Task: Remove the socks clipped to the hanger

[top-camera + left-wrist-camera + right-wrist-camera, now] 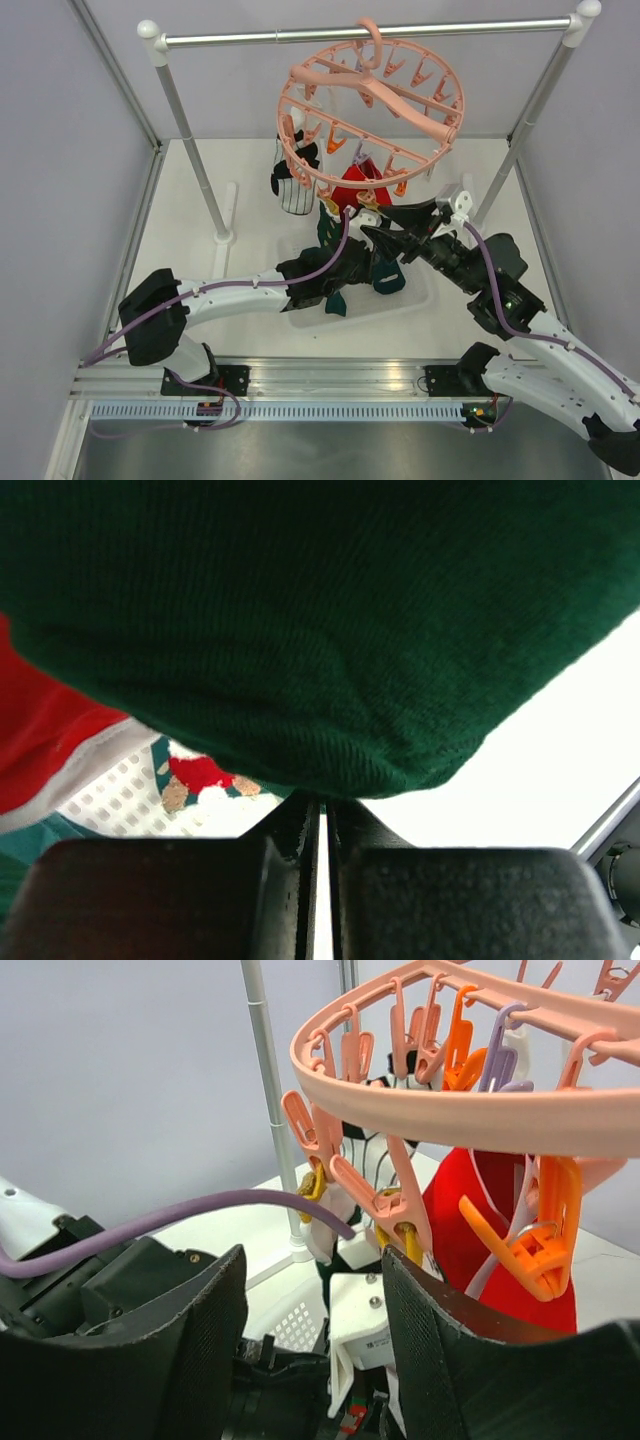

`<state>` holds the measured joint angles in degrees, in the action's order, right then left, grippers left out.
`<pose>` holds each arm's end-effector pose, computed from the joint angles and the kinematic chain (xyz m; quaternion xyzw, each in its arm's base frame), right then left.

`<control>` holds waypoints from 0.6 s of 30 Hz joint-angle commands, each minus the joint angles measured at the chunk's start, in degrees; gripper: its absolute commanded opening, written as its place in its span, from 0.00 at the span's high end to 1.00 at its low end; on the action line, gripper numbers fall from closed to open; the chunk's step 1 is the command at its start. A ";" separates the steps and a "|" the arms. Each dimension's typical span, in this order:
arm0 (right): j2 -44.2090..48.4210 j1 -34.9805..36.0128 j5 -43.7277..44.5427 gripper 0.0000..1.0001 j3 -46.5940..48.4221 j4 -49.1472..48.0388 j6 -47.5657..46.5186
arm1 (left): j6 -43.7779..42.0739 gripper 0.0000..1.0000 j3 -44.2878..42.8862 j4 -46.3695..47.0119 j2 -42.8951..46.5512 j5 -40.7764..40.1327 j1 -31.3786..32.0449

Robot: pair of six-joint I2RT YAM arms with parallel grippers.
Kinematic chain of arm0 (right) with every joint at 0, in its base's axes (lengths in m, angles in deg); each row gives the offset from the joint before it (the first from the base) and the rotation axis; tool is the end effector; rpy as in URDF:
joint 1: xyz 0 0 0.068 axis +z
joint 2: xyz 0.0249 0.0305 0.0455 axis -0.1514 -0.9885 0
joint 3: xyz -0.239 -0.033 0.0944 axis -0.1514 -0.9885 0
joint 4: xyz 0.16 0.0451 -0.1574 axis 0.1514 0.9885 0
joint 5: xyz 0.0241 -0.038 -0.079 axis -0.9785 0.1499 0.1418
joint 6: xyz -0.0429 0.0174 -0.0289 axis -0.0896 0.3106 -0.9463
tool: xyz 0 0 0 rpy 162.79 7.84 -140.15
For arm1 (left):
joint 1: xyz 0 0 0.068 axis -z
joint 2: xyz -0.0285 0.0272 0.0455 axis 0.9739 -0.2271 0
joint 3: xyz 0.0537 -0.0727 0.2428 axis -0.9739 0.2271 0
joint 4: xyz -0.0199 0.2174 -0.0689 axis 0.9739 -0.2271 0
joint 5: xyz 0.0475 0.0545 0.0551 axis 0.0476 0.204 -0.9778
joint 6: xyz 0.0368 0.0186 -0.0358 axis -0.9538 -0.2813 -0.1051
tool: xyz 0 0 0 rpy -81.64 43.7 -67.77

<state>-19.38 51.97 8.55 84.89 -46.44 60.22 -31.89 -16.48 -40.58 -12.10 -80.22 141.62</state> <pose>0.1028 0.1041 0.3780 -0.2358 0.5713 0.3882 0.6835 0.1499 -0.2878 0.2660 0.1933 0.8088 -0.2710 0.4848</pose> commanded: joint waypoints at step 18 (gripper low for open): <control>-7.37 -0.11 6.32 0.29 7.72 -4.04 -8.29 | 1.42 0.98 -2.78 -1.10 0.38 0.56 1.43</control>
<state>-25.98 51.97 14.98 89.43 -48.08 53.64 -31.83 -16.96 -40.80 -12.19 -80.22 142.46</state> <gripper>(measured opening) 0.708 0.028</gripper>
